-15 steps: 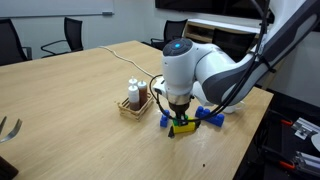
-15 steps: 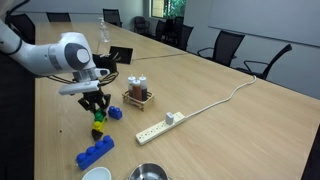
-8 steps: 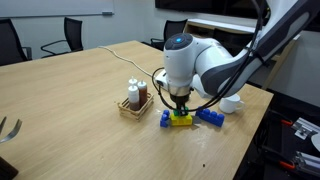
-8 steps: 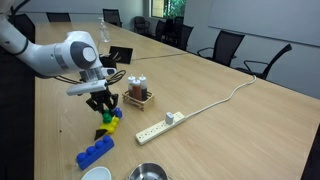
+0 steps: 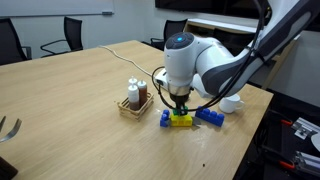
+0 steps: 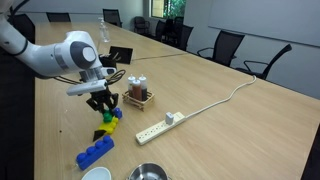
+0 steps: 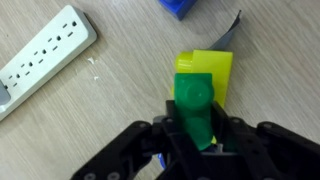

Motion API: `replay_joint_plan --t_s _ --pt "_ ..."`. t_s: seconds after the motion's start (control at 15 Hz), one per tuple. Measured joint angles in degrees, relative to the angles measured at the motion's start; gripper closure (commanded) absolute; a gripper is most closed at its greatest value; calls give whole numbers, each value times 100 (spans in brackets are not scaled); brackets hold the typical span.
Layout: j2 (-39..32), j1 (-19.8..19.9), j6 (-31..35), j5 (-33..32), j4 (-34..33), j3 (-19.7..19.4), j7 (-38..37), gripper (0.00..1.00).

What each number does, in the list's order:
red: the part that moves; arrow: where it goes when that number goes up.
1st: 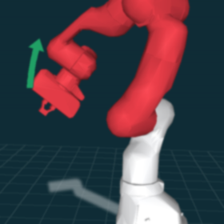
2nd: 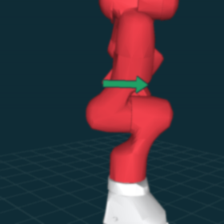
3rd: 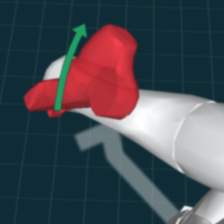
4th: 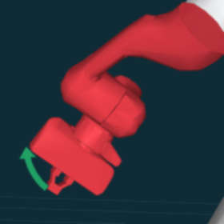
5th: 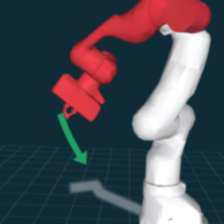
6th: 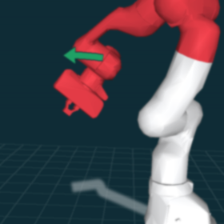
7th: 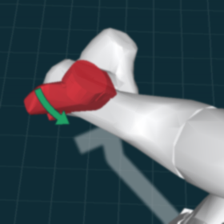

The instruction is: Take the green building block and put it on the table

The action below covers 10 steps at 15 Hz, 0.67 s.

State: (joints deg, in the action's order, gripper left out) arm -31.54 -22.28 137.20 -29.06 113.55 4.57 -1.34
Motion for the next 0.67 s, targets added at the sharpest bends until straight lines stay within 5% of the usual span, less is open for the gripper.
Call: replay_joint_plan --t_s 0.67 --pt "273 -146 169 96 444 738 70 88"
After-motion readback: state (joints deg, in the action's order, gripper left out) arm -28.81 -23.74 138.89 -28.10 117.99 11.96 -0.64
